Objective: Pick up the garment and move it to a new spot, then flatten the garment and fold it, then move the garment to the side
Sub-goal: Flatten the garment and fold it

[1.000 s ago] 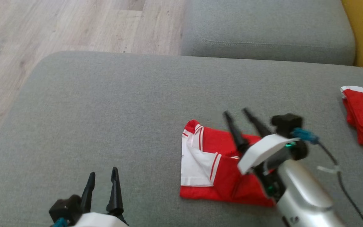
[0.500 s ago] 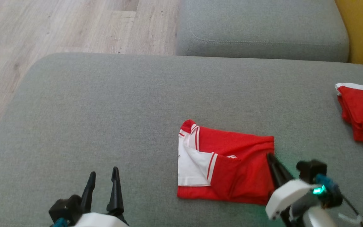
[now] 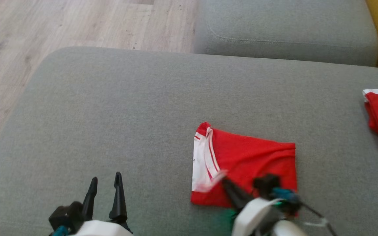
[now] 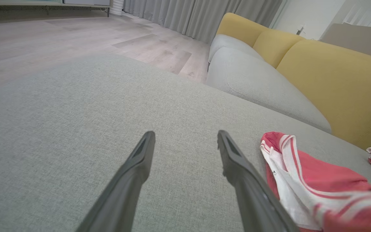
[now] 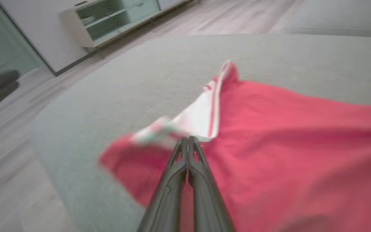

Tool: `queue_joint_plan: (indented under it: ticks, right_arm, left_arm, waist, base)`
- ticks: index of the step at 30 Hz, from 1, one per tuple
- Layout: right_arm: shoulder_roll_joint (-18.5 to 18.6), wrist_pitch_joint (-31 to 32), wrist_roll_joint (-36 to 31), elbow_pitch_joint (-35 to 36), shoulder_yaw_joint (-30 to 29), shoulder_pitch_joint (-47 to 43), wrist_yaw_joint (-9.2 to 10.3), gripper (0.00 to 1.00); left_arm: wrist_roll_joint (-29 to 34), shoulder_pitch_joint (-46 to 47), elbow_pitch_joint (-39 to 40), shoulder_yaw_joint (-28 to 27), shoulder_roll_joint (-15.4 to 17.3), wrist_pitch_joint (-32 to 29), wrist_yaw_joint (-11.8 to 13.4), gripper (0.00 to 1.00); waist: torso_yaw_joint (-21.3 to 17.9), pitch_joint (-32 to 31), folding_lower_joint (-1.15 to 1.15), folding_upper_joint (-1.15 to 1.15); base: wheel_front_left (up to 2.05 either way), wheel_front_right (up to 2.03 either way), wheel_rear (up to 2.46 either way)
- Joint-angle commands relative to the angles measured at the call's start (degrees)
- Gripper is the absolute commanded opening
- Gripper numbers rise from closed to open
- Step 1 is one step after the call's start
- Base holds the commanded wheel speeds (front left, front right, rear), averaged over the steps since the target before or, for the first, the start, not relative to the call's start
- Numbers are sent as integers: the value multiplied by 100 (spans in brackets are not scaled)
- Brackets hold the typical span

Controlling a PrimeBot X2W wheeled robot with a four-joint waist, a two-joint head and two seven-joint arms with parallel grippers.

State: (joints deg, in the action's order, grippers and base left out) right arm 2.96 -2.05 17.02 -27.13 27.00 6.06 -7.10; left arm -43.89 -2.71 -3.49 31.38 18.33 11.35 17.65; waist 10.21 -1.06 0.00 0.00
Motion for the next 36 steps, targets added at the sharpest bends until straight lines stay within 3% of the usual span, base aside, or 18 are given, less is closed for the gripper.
queue_joint_plan:
  ticks: [1,4,7,15,16,19,20,21,28,36]
  right_arm:
    - [-8,3,125,157,418,332,-39,0]
    - [-8,45,192,43,1086,528,-39,0]
    - [-8,-10,248,-80,1402,646,-39,0]
    - [-8,-472,158,-249,946,892,-39,0]
    - [-8,-537,134,-244,819,904,-39,6]
    - [-8,-764,-1,-154,172,882,-39,56]
    - [-8,-804,-43,-117,-7,855,-39,83]
    - [-8,-833,-95,-76,-183,821,-39,100]
    - [-8,-889,-488,362,-1367,329,-39,100]
    - [-8,-813,-533,1004,-2126,-383,-39,100]
  left_arm:
    - [-6,262,183,-220,90,26,24,100]
    - [-14,272,176,-221,79,33,28,100]
    - [-19,288,165,-222,67,42,30,100]
    - [-54,235,135,-303,54,123,37,100]
    - [-49,241,130,-302,47,135,26,100]
    - [13,296,99,-268,30,174,-19,100]
    - [47,320,84,-249,34,182,-30,100]
    - [89,345,68,-224,41,190,-43,100]
    - [267,415,-20,-67,24,222,-79,100]
    - [266,308,-87,-34,40,241,-94,100]
  waist:
    - [28,12,0,0]
    - [64,22,0,0]
    - [96,31,0,0]
    - [-21,7,0,0]
    - [-45,-4,0,0]
    - [-158,-67,0,0]
    - [-183,-85,0,0]
    - [-216,-108,0,0]
    - [-371,-259,0,0]
    - [-459,-412,0,0]
  base:
    - [0,0,0]
    - [0,0,0]
    - [0,0,0]
    - [0,0,0]
    - [0,0,0]
    - [0,0,0]
    - [0,0,0]
    - [0,0,0]
    - [0,0,0]
    - [0,0,0]
